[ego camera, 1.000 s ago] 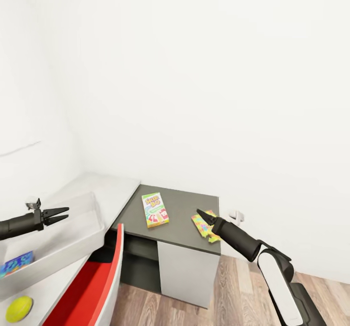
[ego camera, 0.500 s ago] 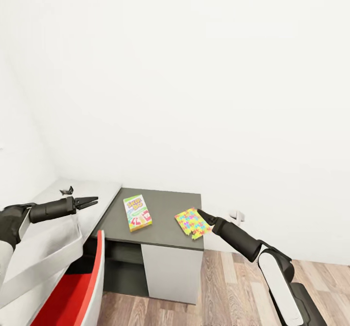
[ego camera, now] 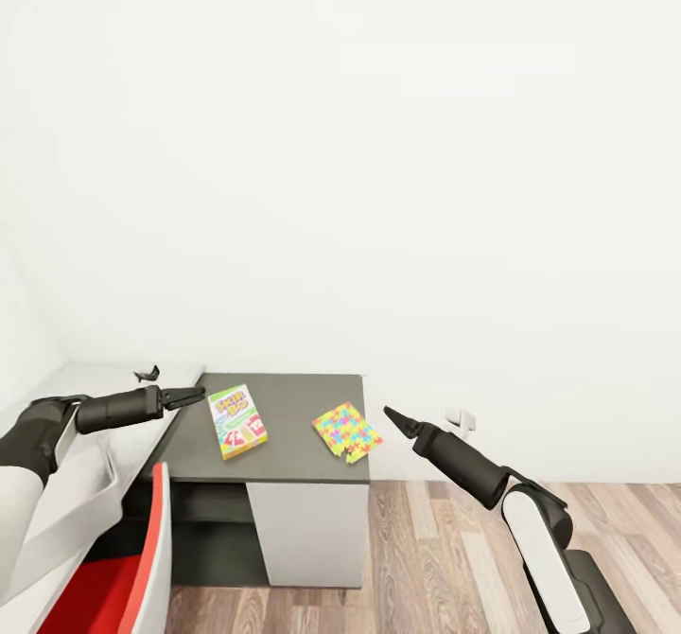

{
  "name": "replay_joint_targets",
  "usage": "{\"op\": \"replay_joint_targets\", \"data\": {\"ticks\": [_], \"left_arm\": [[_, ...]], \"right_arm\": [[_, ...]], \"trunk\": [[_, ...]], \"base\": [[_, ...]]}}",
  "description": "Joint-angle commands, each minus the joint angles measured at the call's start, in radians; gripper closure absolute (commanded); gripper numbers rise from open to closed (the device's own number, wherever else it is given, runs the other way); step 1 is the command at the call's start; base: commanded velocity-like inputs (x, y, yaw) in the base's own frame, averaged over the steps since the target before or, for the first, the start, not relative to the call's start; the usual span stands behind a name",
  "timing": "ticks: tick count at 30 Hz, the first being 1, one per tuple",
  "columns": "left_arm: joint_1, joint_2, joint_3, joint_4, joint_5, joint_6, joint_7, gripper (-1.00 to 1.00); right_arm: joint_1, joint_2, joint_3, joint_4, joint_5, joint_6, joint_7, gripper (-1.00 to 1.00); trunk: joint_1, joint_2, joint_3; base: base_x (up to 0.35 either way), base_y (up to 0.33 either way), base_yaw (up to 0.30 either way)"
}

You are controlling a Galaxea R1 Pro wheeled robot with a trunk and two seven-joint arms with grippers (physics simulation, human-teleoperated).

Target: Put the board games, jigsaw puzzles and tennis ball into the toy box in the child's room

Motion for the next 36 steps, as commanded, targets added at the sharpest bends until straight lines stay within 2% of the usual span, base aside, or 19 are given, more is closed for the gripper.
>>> {"op": "replay_joint_targets", "data": {"ticks": [1,15,22,28,36], "left_arm": [[-0.001,-0.001,0.004,-0.001,-0.008,0.010,-0.007,-1.00],[0.007,-0.013,0.003,-0.003,-0.010,0.009,-0.007,-1.00],[0.013,-0.015,0.002,-0.003,-0.010,0.007,-0.007,-1.00],[0.017,-0.018,0.001,-0.003,-0.010,0.007,-0.007,-1.00],[0.025,-0.029,-0.001,-0.004,-0.011,0.007,-0.007,-1.00]], "right_arm": [[-0.001,0.000,0.000,0.000,-0.003,0.004,0.000,-1.00],[-0.001,0.001,0.000,0.000,-0.003,0.002,0.000,-1.00],[-0.001,0.000,-0.001,0.000,-0.003,0.002,0.000,-1.00],[0.000,-0.001,-0.028,0.000,-0.004,0.004,0.001,-1.00],[0.002,-0.002,-0.040,0.000,-0.005,0.005,0.002,-1.00]], "trunk": [[0.001,-0.002,-0.002],[0.001,-0.002,-0.002],[0.001,-0.002,-0.002],[0.001,-0.002,0.000],[0.001,-0.002,0.005]], "base": [[0.000,0.000,-0.228],[-0.004,0.000,-0.228],[-0.118,0.000,-0.228],[-0.029,0.000,-0.229],[-0.003,0.000,-0.229]]}}
